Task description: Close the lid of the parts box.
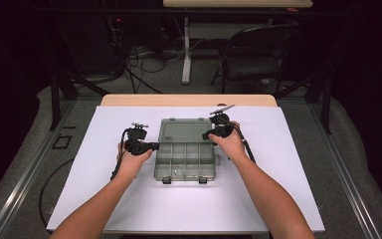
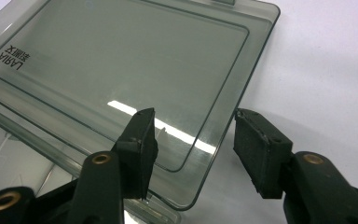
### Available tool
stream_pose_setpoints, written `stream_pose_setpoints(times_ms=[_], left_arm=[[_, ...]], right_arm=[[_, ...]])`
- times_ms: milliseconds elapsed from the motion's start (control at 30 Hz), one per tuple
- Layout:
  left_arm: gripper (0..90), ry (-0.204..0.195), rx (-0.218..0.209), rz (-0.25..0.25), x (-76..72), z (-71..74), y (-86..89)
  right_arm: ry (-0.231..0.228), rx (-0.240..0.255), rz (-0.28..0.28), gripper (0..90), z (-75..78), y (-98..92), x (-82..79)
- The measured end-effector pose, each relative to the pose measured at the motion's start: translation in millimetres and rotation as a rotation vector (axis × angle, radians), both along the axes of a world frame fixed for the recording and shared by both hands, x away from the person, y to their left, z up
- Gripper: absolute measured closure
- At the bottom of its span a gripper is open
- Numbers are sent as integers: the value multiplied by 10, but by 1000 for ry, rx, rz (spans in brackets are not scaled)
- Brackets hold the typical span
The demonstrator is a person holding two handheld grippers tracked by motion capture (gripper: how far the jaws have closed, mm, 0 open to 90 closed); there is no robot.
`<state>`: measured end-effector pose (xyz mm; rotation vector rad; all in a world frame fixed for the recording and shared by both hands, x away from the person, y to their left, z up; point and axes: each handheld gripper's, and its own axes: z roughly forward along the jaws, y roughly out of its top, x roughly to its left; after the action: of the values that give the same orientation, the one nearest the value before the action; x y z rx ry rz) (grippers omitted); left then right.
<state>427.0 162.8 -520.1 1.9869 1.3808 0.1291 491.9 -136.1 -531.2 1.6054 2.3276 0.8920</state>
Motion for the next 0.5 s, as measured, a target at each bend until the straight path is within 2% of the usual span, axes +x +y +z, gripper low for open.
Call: stream_pose_setpoints(times_ms=[167, 500], left_arm=[[832, -2, -1, 2, -3, -1, -3], [825, -9, 3, 3, -9, -2, -13]], right_arm=[[2, 19, -11, 415, -23, 19, 2], [8, 33, -18, 392, -41, 16, 13]])
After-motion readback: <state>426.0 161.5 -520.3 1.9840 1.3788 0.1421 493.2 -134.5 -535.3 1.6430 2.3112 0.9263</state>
